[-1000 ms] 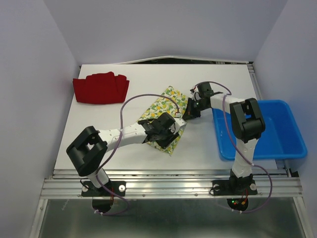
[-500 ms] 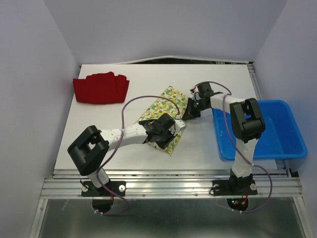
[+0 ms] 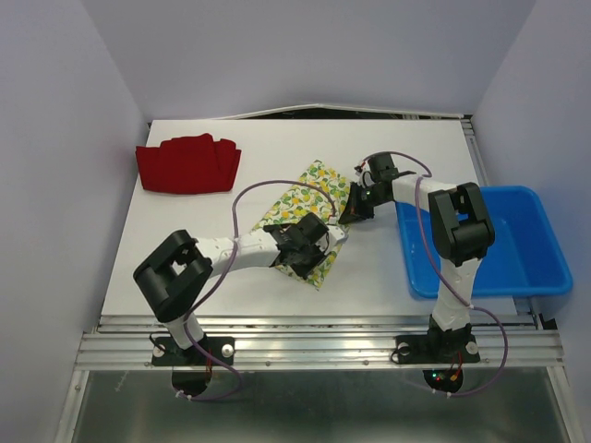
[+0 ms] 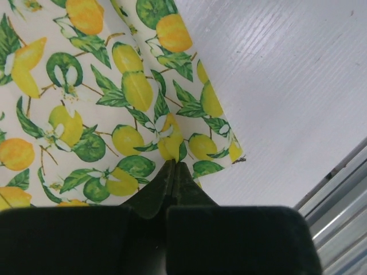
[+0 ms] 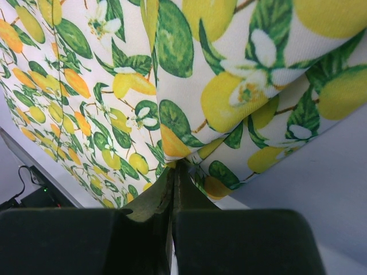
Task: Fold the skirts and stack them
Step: Fold the skirt
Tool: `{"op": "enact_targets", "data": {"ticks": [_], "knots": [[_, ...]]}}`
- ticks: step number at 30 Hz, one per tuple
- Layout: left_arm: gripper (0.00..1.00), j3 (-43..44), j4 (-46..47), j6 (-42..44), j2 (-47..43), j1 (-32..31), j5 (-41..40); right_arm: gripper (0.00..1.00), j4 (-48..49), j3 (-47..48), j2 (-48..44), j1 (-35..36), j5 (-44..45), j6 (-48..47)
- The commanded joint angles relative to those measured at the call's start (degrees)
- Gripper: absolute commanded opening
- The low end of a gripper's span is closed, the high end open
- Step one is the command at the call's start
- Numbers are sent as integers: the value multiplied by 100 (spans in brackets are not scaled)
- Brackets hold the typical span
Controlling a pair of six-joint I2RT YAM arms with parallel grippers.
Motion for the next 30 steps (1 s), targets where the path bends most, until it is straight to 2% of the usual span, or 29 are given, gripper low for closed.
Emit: {"op": "enact_targets", "data": {"ticks": [1,5,8,12,19,26,28,29,30], "knots": [[0,287,-2,38,10,-6,-168,1,73,-117,-234,-37,10,-112],[0,577,-116,46,-43,-207,-309,1,73,-144,-234,-37,-8,-86],[0,710,-152,90,9,-611,-459,1,73,-161,-199,-37,-17,-68],[0,894,-125,125,316,-770,-582,1,55,-170,-208,-37,18,-60],[0,1088,-178,284,1230,-779,-416,1,-24,-109,-278,-89,133,-235],[0,991,-117,389,1539,-805,-29,2,-287,382,-155,-142,212,-481],[0,851,-90,442,1530,-832,77,7,-367,550,-129,-142,238,-508],[0,798,-55,442,1495,-841,86,13,-384,646,-111,-142,238,-517],[0,702,-29,459,1469,-849,77,36,-489,865,-85,-142,238,-534]]}}
